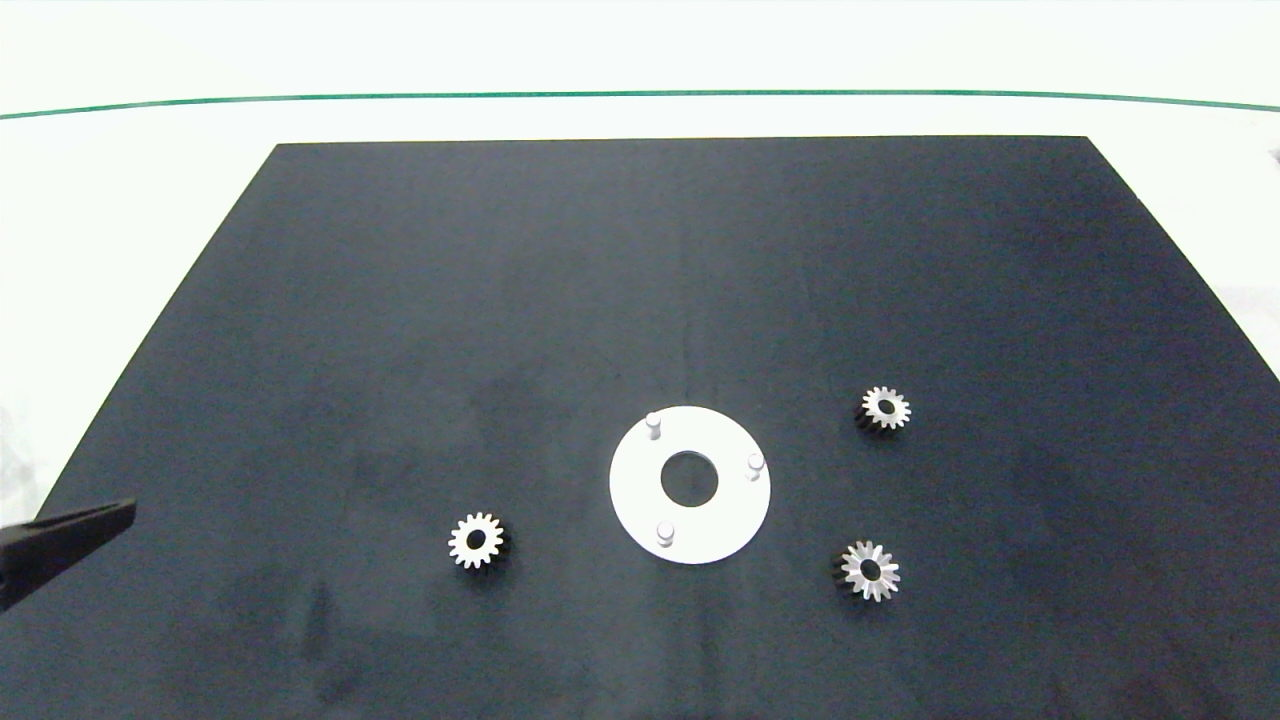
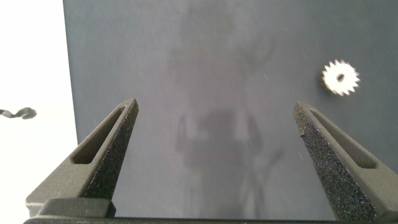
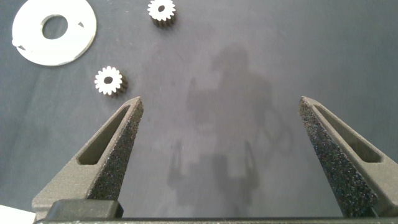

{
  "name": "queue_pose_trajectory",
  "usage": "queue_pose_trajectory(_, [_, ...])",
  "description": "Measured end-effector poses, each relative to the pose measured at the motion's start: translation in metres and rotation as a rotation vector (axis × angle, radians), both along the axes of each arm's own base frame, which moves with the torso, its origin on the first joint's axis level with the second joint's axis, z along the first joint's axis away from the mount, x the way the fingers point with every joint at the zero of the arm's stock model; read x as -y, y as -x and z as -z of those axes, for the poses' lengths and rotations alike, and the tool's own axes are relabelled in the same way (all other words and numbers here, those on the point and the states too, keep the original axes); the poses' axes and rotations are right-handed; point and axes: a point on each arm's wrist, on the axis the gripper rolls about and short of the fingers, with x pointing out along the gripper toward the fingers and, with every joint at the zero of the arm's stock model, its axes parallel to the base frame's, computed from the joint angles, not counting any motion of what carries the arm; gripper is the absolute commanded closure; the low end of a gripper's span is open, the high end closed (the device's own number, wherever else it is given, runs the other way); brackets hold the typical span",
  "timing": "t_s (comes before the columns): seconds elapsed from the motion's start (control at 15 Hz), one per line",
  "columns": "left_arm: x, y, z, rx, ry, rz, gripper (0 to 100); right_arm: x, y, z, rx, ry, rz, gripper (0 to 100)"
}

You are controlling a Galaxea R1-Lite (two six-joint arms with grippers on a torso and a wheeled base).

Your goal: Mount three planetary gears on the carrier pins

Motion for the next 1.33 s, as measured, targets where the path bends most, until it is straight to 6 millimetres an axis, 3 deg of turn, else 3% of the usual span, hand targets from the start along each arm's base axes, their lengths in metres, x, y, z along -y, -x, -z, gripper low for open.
queue_pose_trajectory(0.2, [0.0, -0.036, -0.006, -0.083, -0.025, -0.008, 0, -0.009, -0.029, -0.014, -0.062, 0.05, -0.069, 0])
queue_pose_trajectory(0.4, [-0.001, -0.046, -0.004, -0.115, -0.026, -0.015, 0, -0.026, -0.062, -0.021, -0.141, 0.083, -0.175, 0])
queue_pose_trajectory(0.93, [0.001, -0.041, -0.008, -0.108, -0.028, 0.003, 0, -0.075, -0.162, -0.031, -0.203, 0.177, -0.34, 0])
queue_pose_trajectory(1.33, [0.006, -0.032, -0.008, -0.091, -0.031, 0.047, 0, -0.087, -0.209, -0.031, -0.233, 0.179, -0.311, 0])
